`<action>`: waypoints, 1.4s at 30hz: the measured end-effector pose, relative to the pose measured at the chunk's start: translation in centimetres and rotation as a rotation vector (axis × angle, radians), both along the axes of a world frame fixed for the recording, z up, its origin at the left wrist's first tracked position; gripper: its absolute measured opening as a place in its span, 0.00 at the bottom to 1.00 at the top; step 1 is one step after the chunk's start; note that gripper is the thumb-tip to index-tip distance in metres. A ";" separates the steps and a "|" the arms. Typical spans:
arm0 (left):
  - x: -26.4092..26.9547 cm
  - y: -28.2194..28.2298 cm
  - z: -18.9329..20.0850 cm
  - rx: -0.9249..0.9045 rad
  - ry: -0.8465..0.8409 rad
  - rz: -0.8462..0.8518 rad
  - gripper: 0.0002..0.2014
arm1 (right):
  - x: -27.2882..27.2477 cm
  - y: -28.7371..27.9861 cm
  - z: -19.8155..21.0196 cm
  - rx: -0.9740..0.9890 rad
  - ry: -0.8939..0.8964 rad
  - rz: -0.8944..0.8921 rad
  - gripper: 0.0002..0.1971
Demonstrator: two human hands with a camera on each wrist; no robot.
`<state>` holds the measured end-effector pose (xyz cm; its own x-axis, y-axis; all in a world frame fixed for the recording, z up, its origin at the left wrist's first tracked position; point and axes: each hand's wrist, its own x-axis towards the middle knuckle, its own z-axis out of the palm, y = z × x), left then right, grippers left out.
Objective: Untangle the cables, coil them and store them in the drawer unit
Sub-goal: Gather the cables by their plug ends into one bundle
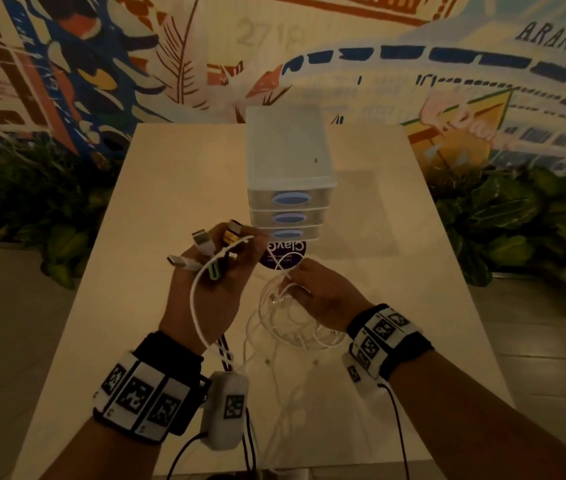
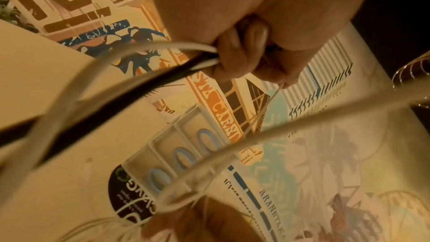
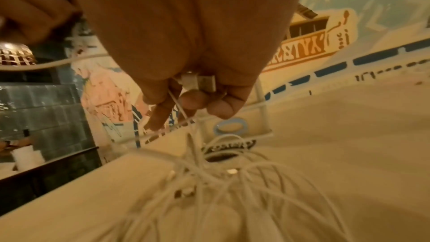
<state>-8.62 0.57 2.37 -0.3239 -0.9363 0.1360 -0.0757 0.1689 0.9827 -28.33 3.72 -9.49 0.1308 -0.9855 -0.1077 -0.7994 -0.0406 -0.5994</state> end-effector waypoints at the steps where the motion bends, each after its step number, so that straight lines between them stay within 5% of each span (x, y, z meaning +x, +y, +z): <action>1: 0.3 -0.5 0.0 -0.029 0.038 0.009 0.06 | -0.3 0.1 -0.5 0.051 -0.002 -0.035 0.13; 11: 2.0 -2.4 -0.9 -0.091 0.040 0.059 0.08 | -2.3 0.5 0.3 -0.167 -0.206 -0.212 0.13; 17: 0.8 -1.5 -1.1 -0.073 -0.071 0.021 0.13 | -2.2 0.4 2.7 -0.338 -0.163 -0.169 0.19; 23: -0.6 -0.3 -1.9 -0.018 -0.085 -0.177 0.15 | -1.3 0.1 6.1 -0.395 -0.101 -0.071 0.10; 27: -1.2 -0.2 -2.0 0.023 -0.025 -0.205 0.09 | -0.3 0.3 6.8 -0.305 -0.005 0.041 0.17; 36: -0.8 0.0 -0.1 -0.009 0.096 -0.179 0.06 | 0.6 0.4 1.8 -0.072 -0.007 0.035 0.11; 42: 0.7 -0.2 0.8 -0.064 0.130 -0.162 0.07 | -0.3 1.0 1.4 0.019 -0.104 -0.150 0.14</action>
<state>-7.92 0.32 3.15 -0.4455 -0.8614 0.2438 0.0846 0.2306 0.9694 -28.62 4.75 -8.10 -0.0065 -0.9927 -0.1202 -0.7295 0.0869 -0.6784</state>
